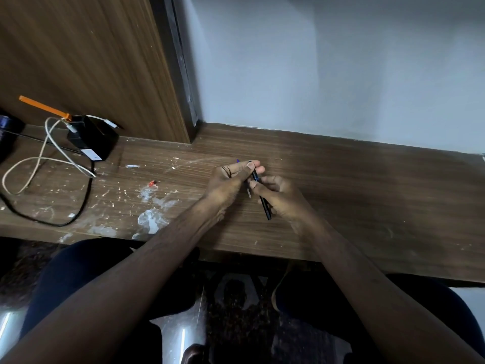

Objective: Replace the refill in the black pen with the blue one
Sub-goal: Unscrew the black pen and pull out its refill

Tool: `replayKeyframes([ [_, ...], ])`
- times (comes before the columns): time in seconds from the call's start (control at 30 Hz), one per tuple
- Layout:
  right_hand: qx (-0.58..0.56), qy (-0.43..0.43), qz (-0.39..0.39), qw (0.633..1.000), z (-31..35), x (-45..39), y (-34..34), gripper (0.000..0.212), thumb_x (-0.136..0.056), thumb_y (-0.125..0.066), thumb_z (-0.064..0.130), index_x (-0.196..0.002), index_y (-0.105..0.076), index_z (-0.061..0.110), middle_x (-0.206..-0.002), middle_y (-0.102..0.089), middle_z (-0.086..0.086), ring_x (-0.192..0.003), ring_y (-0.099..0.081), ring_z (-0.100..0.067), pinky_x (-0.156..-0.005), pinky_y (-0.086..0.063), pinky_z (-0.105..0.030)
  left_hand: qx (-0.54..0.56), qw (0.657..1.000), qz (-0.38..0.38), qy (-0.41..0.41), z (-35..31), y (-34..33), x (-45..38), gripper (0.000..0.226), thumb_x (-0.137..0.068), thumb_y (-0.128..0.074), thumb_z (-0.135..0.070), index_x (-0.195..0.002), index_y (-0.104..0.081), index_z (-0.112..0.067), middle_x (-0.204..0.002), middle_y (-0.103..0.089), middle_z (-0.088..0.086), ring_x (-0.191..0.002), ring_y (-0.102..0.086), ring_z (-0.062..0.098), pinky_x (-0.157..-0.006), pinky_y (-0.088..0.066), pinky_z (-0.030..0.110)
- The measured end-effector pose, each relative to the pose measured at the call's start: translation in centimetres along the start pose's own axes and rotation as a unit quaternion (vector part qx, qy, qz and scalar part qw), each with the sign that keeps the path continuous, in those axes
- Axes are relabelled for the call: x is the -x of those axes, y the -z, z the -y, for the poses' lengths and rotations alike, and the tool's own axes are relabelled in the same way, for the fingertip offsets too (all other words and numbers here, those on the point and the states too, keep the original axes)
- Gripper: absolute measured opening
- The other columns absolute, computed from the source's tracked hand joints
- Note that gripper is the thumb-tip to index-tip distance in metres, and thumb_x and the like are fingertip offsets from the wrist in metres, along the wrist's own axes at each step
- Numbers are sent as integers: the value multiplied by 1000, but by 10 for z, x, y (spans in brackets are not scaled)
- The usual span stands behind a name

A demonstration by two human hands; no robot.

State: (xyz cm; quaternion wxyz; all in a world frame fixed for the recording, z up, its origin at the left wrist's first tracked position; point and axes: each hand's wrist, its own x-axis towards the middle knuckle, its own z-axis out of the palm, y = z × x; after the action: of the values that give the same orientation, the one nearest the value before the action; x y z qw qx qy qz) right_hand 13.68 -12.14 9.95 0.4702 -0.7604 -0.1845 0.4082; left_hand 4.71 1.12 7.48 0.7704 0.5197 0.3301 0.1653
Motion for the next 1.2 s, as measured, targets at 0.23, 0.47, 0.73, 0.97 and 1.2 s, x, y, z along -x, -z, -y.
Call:
replayKeyframes([
  [0.23,10,33,-41,999,-6,0,0,21,-89,-85,22,-99,-71,9,-91,-82,-12,-75,-78,-17,-69,-63,-31,-5,1000,-23,-5,0,1,0,17,-100,-75,-20,-111,-82,-10,-93,-86,-3,-82,-79,-1,-71,-57,10],
  [0.47,21,19,-10,1000,-9,0,0,29,-90,-84,14,-109,-67,1,-86,-77,-8,-70,-71,-10,-61,-53,-24,-29,996,-85,-15,1,6,-8,14,-94,-81,-31,-91,-84,-17,-82,-85,-10,-60,-67,-11,-52,-43,1],
  [0.73,46,6,-8,999,-12,-3,6,24,-106,-57,28,-100,-77,19,-80,-80,3,-59,-61,2,-50,-42,-6,-5,986,-166,-32,-6,25,-21,16,-94,-81,-29,-85,-85,-17,-78,-79,-12,-58,-62,-12,-65,-42,15],
  [0.97,78,-54,-69,993,-22,-13,6,39,-105,-53,43,-86,-82,26,-51,-62,13,-39,-50,4,-46,-34,-16,-82,989,-126,1,-1,22,-19,21,-100,-74,-29,-96,-83,-11,-62,-69,-10,-48,-49,6,-47,-35,21],
  [1.2,105,-61,-107,987,-26,-22,-3,46,-97,-51,67,-71,-79,40,-49,-66,11,-38,-54,1,-55,-38,-25,-154,987,19,52,19,8,-11,29,-100,-74,-27,-113,-81,-2,-68,-68,-3,-51,-55,-2,-51,-41,9],
])
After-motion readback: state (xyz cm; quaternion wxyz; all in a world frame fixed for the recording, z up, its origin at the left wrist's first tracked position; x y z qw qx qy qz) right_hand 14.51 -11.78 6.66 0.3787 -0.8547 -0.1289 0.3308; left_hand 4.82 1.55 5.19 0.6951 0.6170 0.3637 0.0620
